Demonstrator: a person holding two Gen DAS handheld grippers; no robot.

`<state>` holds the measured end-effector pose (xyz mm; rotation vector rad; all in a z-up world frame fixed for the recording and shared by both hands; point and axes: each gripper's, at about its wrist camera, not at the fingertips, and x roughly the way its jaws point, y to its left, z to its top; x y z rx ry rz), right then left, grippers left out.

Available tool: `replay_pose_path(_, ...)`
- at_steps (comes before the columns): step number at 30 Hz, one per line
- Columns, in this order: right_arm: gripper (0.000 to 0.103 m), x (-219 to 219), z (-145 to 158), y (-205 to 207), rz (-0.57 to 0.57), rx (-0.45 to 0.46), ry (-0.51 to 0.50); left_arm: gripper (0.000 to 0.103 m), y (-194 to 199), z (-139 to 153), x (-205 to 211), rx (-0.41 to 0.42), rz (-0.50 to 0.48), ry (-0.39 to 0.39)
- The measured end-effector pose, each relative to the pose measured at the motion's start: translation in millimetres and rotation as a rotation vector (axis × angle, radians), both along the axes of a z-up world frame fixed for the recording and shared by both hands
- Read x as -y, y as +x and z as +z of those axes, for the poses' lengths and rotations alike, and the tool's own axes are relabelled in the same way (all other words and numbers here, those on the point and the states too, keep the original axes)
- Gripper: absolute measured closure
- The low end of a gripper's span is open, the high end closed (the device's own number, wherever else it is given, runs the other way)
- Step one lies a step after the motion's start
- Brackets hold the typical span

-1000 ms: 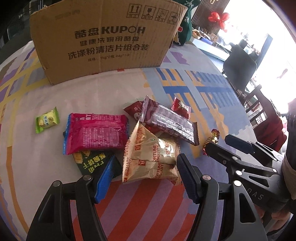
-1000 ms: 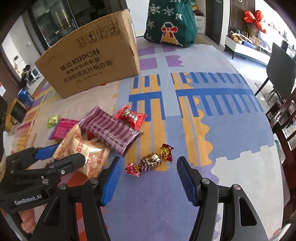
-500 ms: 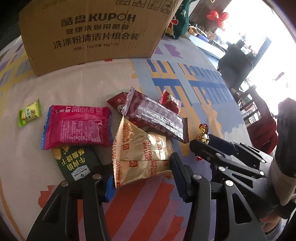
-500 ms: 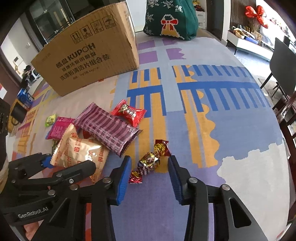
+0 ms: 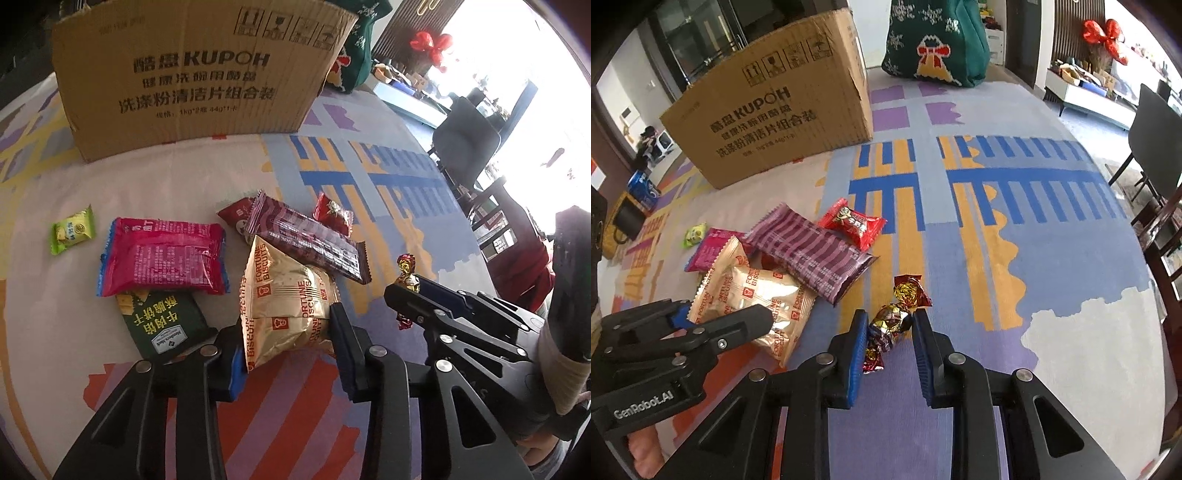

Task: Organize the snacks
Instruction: 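Close the right tool on the gold-wrapped candy while the left tool grasps the cream biscuit bag, then carry the candy and biscuit bag over the cardboard box and open both tools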

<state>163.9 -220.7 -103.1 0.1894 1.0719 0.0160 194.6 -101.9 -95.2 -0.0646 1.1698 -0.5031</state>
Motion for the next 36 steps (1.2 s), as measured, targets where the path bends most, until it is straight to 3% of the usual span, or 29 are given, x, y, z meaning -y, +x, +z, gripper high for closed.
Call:
replay_pose_path(19, 0.077, -18, 55, -14, 0.069, 0.142, 0.034, 0.065, -14, 51, -24, 0.142, 0.061, -0.019)
replay_pose_path(36, 0.077, -38, 103, 11, 0.123, 0.293, 0.031, 0.065, 9, 107, -50, 0.303, 0.139, -0.032)
